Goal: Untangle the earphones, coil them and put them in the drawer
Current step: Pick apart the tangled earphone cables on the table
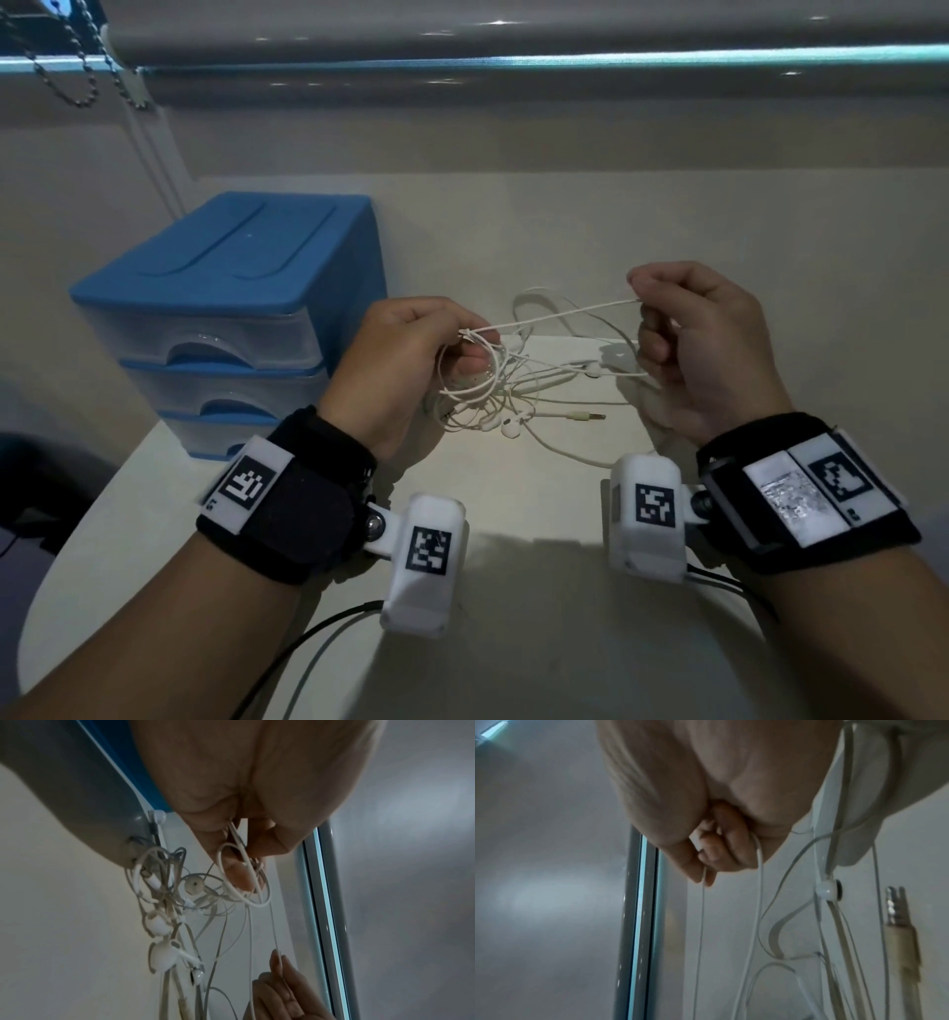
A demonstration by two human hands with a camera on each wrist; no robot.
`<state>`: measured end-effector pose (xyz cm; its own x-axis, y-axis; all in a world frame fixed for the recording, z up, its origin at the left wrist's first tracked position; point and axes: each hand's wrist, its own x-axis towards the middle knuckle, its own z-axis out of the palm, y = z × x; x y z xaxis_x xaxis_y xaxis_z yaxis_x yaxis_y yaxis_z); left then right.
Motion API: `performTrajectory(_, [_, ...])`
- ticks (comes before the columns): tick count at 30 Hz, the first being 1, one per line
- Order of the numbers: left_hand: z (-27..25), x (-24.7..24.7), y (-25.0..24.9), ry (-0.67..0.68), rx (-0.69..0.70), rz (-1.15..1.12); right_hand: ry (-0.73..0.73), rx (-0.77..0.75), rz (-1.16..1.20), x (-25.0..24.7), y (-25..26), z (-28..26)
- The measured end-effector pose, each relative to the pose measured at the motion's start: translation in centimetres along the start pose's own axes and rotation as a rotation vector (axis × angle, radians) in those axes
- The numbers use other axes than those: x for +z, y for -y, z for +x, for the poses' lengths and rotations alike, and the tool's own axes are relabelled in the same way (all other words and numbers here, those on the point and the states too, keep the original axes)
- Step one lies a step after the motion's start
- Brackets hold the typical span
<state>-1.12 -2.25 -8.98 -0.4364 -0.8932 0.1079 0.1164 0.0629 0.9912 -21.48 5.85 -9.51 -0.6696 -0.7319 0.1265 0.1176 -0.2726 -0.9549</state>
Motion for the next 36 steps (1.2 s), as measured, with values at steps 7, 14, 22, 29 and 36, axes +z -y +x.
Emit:
performTrajectory(7, [0.0, -0.2, 0.0, 0.05, 0.052, 0.036, 0.216, -0.231, -0.289, 0.3, -0.2, -0.5])
performTrajectory(14, [0.1, -0.2, 0.2, 0.063, 0.062, 0.037, 0.534, -0.263, -0.633, 0.7, -0.3, -1.2])
performTrajectory(22, [0.0, -0.1, 0.1, 0.115, 0.089, 0.114, 0.663, -0.199, -0.294, 1.2, -0.4, -1.7])
performTrajectory(29, [0.1, -0.4, 0.2, 0.184, 0.059, 0.165, 0.509, -0.124, 0.211, 0.6, 0.7, -1.3])
performTrajectory(36, [0.2, -0.4, 0.2, 0.214, 0.004, 0.084, 0.408, -0.049, 0.349, 0.0, 1.0, -0.7])
